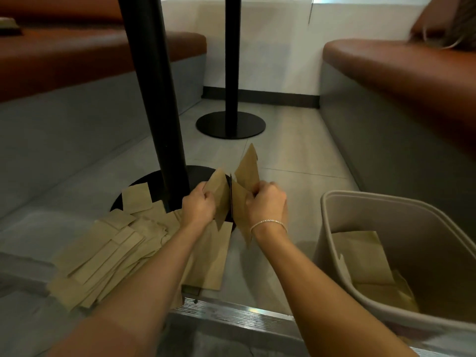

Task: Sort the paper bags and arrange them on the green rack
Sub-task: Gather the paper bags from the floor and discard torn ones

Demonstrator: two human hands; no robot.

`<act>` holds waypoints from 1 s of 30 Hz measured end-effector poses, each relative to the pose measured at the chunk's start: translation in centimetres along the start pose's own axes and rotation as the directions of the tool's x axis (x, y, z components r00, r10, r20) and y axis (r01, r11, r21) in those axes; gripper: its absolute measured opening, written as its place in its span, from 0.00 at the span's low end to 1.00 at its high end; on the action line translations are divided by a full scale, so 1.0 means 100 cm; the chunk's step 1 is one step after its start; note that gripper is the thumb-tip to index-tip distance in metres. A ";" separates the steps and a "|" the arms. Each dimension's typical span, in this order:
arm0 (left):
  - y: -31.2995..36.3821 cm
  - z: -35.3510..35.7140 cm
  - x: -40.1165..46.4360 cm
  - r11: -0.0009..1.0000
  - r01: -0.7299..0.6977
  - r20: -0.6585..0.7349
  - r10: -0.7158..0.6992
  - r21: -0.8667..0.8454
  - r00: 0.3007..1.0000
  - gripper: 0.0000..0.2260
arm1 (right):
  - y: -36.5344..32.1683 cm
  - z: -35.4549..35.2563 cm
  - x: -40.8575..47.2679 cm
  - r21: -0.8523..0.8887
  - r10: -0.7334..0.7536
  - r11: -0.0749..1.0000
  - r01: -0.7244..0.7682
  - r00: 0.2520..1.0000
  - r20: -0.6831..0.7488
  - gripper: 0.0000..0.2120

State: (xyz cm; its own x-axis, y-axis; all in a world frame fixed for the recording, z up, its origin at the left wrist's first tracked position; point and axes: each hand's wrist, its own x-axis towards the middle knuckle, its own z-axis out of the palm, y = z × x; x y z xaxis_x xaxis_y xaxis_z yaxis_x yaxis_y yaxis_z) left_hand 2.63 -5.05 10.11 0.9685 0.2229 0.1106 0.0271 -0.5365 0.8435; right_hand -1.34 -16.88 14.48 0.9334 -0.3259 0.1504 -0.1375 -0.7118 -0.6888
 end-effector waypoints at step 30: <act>0.209 -0.010 -0.068 0.836 -0.259 0.018 0.305 -0.484 0.952 0.10 | 0.017 -0.288 -0.004 -0.621 0.070 0.773 0.125 0.957 0.280 0.11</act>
State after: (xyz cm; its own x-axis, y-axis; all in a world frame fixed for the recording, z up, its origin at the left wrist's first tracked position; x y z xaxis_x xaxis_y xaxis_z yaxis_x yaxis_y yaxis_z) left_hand -3.64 -16.97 27.50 0.9349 0.0337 0.3534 -0.3478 -0.1123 0.9308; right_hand -11.48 -35.90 33.70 0.9769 -0.1874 -0.1028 -0.1954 -0.9780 -0.0732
